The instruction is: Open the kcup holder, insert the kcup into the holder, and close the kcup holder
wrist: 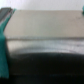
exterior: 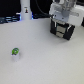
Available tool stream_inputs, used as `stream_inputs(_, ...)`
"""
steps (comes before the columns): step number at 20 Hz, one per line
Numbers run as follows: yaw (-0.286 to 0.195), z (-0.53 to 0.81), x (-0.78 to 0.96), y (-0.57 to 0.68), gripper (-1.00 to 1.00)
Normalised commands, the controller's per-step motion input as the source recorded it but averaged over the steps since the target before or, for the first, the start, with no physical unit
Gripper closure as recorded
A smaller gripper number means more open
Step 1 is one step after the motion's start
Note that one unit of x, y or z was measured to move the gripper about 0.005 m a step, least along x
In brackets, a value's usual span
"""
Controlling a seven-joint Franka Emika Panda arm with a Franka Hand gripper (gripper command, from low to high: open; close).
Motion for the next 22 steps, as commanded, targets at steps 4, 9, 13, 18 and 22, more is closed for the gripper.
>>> stream_inputs(4, -0.025, 0.26, 1.00, -0.24, 1.00)
stream_inputs(9, -0.026, 0.26, 1.00, -0.24, 1.00)
stream_inputs(13, -0.044, 0.23, 0.99, -0.28, 1.00)
stream_inputs(18, -0.013, 0.09, 0.52, -0.26, 1.00)
stream_inputs(22, -0.047, 0.19, 0.90, -0.34, 1.00)
